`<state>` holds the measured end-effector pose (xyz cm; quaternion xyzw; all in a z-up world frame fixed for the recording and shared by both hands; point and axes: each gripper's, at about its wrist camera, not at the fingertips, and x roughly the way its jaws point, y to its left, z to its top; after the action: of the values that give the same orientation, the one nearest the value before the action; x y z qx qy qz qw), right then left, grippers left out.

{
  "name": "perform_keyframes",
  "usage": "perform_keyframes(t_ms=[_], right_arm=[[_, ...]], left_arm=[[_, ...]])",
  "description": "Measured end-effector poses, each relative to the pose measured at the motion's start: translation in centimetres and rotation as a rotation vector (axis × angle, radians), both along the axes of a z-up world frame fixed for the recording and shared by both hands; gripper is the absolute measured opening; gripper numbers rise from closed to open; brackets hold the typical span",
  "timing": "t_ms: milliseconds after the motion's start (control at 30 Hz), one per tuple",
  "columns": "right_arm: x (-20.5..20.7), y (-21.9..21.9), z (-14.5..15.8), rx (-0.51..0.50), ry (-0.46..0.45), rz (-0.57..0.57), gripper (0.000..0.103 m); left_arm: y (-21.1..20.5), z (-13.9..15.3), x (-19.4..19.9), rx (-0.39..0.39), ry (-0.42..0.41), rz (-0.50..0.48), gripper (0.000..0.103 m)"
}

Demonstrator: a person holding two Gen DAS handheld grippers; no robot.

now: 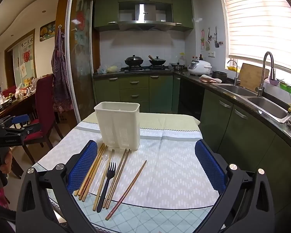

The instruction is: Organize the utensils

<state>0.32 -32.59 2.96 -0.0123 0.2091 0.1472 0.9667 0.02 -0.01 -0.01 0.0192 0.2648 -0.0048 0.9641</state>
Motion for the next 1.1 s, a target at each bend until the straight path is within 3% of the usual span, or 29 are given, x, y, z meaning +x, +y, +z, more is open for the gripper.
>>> perform_keyframes(t_ms=[1100], right_arm=[[0.06,0.09,-0.03,0.000,0.003,0.001,0.099]], left_arm=[[0.30,0.50,-0.74,-0.016,-0.003,-0.014,0.097]])
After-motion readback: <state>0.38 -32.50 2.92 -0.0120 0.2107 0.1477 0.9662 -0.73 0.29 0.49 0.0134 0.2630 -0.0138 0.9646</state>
